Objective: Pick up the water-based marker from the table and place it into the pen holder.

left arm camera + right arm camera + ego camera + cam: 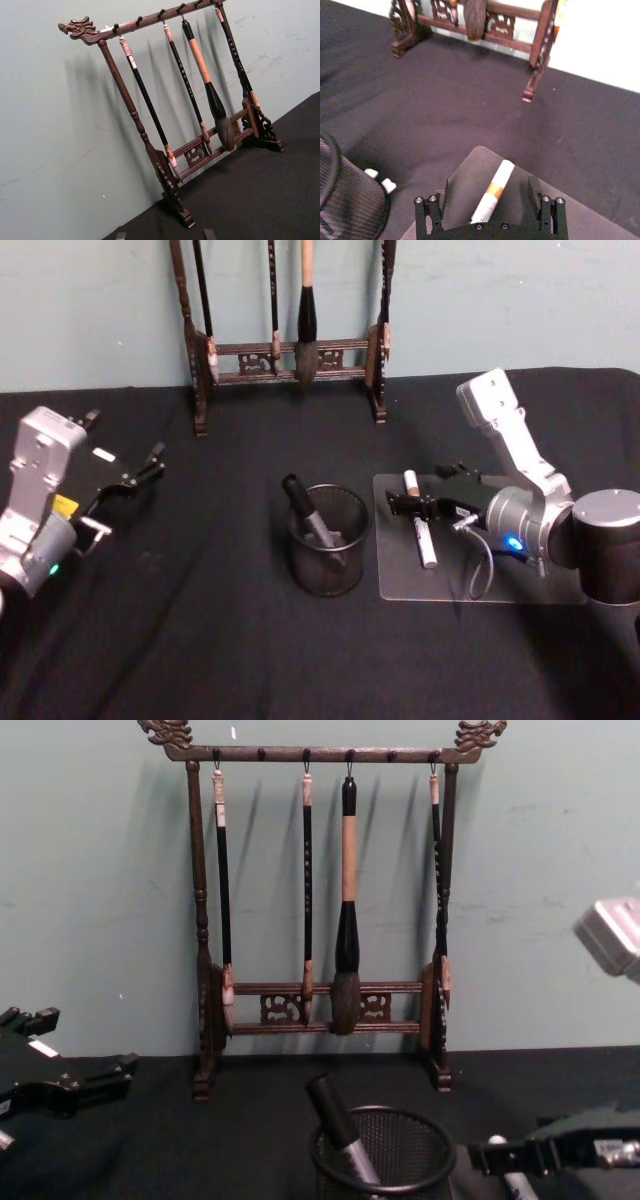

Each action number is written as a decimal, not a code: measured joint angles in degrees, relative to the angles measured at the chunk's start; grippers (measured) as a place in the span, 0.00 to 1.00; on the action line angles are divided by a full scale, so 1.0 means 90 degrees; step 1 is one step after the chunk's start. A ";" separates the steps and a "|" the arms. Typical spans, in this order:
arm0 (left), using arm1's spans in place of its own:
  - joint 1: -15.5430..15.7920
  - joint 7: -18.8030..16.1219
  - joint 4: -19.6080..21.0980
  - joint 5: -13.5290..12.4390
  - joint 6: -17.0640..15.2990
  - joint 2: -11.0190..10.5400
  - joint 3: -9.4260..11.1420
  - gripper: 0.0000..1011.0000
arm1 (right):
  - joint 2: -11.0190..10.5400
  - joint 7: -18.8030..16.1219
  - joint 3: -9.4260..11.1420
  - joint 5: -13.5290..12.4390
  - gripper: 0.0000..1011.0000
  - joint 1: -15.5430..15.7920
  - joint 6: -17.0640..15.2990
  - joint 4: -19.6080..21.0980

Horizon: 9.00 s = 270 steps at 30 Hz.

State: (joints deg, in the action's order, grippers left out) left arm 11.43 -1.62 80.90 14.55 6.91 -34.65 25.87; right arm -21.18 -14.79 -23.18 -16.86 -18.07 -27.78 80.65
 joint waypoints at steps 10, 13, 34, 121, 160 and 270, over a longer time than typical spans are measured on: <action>0.0000 0.0000 0.0000 0.0000 0.0000 0.0000 0.0000 0.99 | 0.0214 -0.0047 0.0089 0.0093 0.99 -0.0124 -0.0039 -0.0441; 0.0000 0.0000 0.0000 0.0000 0.0000 0.0000 0.0000 0.99 | 0.0257 -0.0085 0.0122 0.0119 0.99 -0.0130 -0.0034 -0.0508; 0.0000 0.0000 0.0000 0.0000 0.0000 0.0000 -0.0001 0.99 | 0.0362 -0.0307 0.0288 0.0299 0.99 -0.0047 -0.0010 -0.0560; 0.0000 0.0000 0.0000 0.0000 0.0000 0.0000 0.0000 0.99 | 0.0394 -0.0568 0.0668 -0.0025 0.17 0.0277 0.1048 0.0097; 0.0000 0.0000 0.0000 0.0000 0.0000 0.0000 0.0000 0.99 | 0.0787 -0.1686 -0.0144 -0.1244 0.17 0.0189 0.3083 -0.0117; 0.0000 0.0000 0.0000 0.0000 0.0000 0.0000 0.0000 0.99 | 0.0308 0.0497 0.0705 0.0214 0.99 0.0707 0.3855 -0.0743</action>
State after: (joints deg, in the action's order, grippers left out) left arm 11.43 -1.62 80.90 14.55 6.91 -34.64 25.86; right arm -18.41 -10.31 -16.83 -14.93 -11.71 6.91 73.96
